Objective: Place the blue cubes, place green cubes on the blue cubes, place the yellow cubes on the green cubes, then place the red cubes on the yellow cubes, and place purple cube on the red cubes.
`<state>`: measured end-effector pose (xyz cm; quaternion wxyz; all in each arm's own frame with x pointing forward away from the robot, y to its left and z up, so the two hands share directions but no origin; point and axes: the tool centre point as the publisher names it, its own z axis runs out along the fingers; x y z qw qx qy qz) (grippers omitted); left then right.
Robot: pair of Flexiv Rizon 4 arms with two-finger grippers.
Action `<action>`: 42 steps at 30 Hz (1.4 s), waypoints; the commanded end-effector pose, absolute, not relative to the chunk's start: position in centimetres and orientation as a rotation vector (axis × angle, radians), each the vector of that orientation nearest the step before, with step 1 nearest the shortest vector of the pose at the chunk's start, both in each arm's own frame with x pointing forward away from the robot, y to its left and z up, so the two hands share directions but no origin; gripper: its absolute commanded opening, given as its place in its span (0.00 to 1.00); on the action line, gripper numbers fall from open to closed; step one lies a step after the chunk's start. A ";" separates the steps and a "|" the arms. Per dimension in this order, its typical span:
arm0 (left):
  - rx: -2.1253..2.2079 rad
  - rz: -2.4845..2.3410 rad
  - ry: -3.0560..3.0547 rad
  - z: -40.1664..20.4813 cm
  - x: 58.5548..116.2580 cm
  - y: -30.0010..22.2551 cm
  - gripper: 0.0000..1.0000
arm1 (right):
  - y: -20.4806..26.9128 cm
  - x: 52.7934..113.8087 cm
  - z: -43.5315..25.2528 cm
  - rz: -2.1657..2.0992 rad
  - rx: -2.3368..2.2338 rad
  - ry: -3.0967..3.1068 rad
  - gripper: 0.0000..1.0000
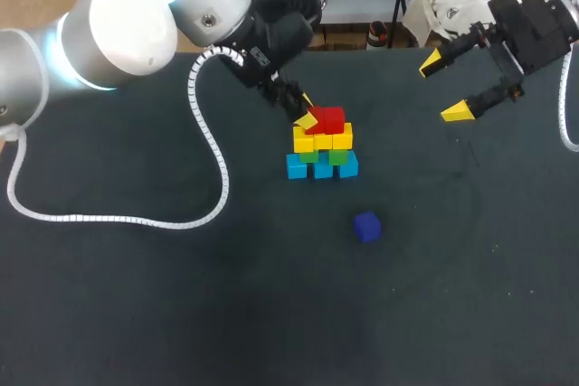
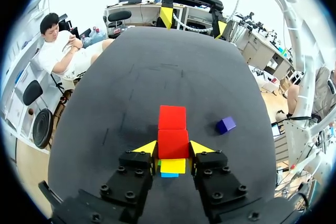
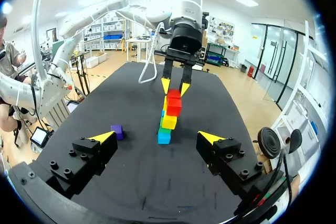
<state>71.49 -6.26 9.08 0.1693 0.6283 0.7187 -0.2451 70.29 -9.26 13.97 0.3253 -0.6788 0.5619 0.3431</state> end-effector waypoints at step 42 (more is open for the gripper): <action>1.586 -0.781 1.939 11.6 70.8 -3.1 1.00 | -9.2 70.3 13.9 0.900 -1.779 1.471 1.00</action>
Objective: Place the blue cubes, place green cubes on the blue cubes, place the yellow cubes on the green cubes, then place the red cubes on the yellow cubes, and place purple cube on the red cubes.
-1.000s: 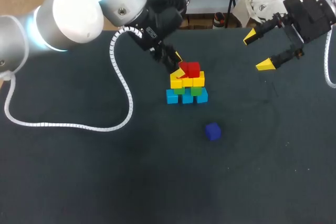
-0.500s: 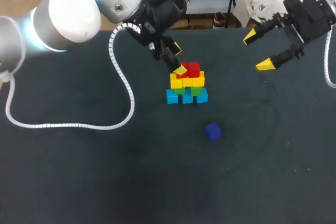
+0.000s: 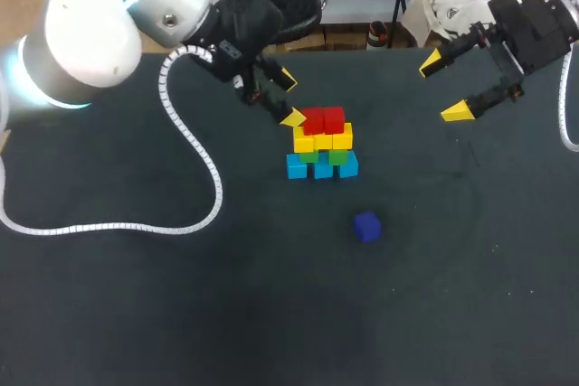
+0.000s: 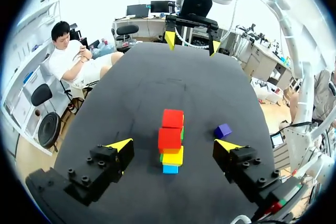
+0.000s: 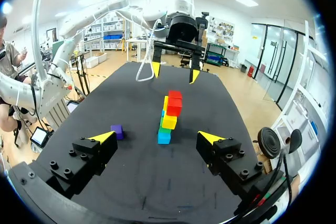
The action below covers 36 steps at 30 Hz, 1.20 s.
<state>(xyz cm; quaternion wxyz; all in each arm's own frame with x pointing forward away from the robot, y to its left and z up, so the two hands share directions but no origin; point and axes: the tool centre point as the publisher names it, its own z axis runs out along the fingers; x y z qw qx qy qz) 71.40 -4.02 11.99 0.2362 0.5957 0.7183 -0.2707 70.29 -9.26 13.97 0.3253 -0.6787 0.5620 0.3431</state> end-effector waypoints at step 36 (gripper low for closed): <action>1.524 -0.816 1.925 11.9 70.7 -1.7 1.00 | -8.3 66.6 14.8 0.921 -1.797 1.549 1.00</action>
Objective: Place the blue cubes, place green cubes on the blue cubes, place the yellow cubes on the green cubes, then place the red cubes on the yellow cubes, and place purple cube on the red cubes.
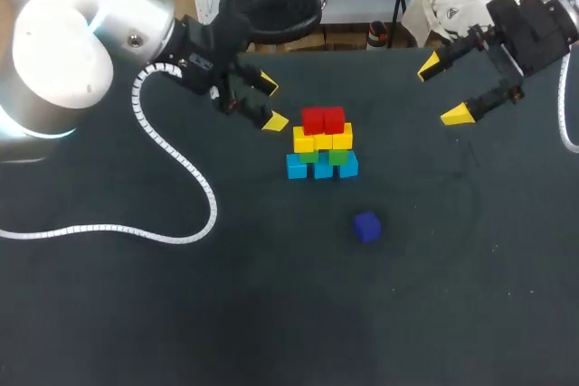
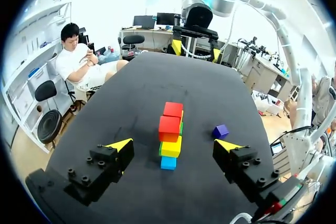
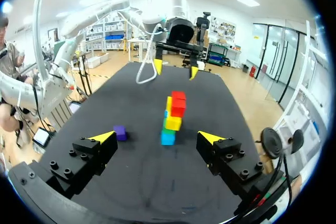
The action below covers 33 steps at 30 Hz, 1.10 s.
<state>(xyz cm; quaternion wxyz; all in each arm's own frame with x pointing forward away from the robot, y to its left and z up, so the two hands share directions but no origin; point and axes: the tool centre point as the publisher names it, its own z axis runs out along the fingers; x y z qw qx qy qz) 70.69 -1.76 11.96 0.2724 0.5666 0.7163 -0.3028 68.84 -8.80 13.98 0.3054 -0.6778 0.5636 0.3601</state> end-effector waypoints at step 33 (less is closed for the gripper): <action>1.524 -0.816 1.925 11.9 70.7 -1.7 1.00 | -2.8 56.8 5.7 1.234 -1.950 1.469 1.00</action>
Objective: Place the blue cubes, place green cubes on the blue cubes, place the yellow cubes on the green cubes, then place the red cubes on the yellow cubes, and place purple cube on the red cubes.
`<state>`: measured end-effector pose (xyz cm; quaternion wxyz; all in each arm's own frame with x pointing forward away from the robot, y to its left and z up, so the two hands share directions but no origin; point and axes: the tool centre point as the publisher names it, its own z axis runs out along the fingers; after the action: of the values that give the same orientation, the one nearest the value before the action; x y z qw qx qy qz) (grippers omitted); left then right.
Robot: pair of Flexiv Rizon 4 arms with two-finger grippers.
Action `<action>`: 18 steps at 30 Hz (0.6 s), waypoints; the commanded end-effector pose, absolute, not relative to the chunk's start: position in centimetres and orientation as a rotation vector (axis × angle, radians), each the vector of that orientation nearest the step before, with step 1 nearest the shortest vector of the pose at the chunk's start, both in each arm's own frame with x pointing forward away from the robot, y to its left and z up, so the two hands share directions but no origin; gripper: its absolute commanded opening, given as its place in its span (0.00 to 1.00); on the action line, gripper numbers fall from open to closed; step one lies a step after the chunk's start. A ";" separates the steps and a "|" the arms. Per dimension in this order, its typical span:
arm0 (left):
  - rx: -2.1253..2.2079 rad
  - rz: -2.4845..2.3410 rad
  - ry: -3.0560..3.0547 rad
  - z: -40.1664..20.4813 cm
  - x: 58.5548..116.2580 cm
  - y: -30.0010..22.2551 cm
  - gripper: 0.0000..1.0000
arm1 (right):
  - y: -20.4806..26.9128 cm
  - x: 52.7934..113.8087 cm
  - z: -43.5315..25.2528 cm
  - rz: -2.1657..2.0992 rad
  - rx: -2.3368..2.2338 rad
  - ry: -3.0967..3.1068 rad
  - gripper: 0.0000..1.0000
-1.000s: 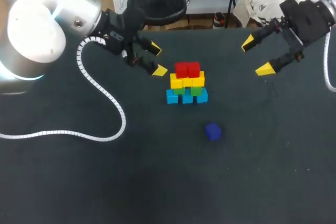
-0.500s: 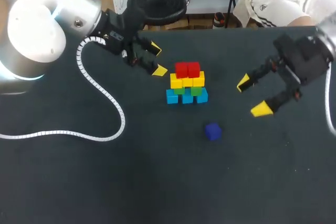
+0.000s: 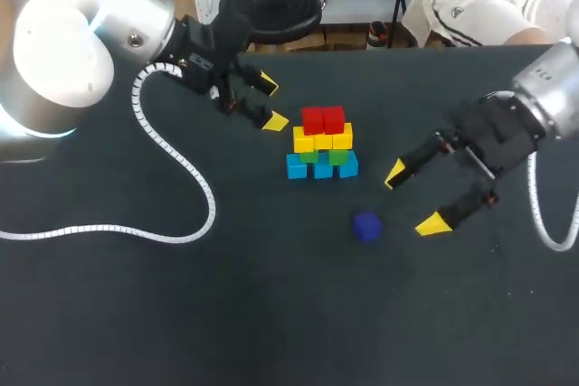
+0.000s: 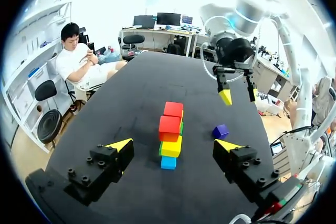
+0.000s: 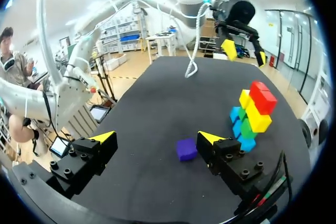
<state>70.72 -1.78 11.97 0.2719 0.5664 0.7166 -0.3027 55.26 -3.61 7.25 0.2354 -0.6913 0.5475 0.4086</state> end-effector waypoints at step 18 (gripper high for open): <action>1.524 -0.816 1.925 11.9 70.7 -1.7 1.00 | -2.7 55.2 4.5 1.284 -1.936 1.405 1.00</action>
<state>70.73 -1.78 11.97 0.2719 0.5665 0.7166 -0.3028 55.39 -2.63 4.46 0.2098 -0.6971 0.5050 0.4637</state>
